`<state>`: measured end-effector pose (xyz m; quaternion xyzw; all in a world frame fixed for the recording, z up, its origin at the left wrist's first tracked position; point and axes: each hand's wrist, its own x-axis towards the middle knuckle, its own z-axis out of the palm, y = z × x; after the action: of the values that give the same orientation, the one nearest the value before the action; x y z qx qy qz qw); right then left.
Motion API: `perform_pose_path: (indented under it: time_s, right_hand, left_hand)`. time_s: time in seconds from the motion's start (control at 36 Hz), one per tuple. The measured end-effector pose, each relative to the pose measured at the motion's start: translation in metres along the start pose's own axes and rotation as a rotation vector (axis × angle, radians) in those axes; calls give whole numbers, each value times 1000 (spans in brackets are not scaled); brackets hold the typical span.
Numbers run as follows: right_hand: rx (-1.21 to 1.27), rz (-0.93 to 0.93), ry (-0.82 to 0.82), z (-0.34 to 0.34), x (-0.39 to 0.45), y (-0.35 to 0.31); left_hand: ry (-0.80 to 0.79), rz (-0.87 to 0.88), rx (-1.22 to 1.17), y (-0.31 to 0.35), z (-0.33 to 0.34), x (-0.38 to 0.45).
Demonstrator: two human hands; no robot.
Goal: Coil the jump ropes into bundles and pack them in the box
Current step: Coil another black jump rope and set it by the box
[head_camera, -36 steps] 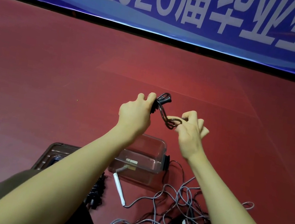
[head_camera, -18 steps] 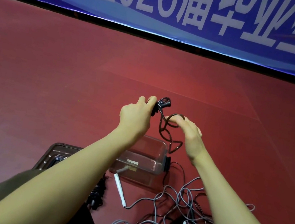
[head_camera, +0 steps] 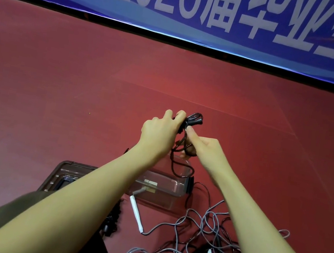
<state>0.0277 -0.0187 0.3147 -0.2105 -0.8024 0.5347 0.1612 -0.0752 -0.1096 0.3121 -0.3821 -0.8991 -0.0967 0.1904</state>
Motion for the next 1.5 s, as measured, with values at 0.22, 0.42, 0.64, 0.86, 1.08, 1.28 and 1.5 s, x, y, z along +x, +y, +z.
perform_pose_path:
  time_s: [0.22,0.42,0.64,0.86,1.08,1.28,1.5]
  right_hand:
    - [-130,-34,-4,-2,2,1]
    - [-98,-87,-162,-2,-6,-2]
    - [-423,-182,84,2,-5,1]
    - [-179,-142,66,-1,-3,1]
    - [-225,82,-83,-2,-2,4]
    - [-305,103,-125,-3,-1,17]
    - [-597,53,-71,-7,7,27]
  left_hand:
    - [-9,-31,-34,-2,1,5]
    - [-25,-75,-88,-5,-4,5]
    - [-34,-47,-87,-1,-2,2]
    - [-27,0,-21,-1,-2,2]
    - [-33,-14,-75,1,-6,4]
    - [-30,1,-275,1,-11,2]
    - [-131,59,-754,-1,-15,-1]
